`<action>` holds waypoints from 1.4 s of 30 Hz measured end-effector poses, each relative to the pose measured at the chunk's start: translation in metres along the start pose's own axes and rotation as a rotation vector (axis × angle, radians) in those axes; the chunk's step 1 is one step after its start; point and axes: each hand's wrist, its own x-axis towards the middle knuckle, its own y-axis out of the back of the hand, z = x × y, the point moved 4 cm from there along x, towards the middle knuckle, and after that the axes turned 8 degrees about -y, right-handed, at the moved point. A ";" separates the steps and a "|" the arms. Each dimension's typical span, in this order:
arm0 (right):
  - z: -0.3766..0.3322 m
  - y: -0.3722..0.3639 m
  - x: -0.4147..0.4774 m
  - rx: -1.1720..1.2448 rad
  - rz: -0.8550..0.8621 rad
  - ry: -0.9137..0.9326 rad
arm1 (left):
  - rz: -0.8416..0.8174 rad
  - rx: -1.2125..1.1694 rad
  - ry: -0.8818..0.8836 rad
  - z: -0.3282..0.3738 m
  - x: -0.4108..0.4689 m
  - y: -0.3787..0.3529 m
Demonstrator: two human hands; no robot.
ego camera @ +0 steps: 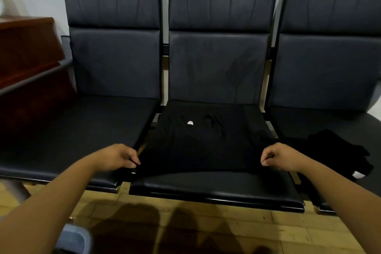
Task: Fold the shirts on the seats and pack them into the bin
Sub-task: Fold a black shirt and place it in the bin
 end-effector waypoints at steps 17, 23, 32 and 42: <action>0.020 -0.031 0.053 -0.040 0.320 -0.163 | -0.030 0.368 -0.122 0.085 0.094 -0.092; 0.035 -0.019 0.056 -0.229 0.467 -0.179 | -0.150 0.406 -0.121 0.087 0.087 -0.102; -0.054 -0.113 0.010 -0.309 0.205 0.057 | -0.198 0.372 -0.102 0.098 0.074 -0.110; -0.051 -0.084 0.007 -0.226 0.385 0.088 | 0.376 0.248 -0.124 0.087 0.086 -0.075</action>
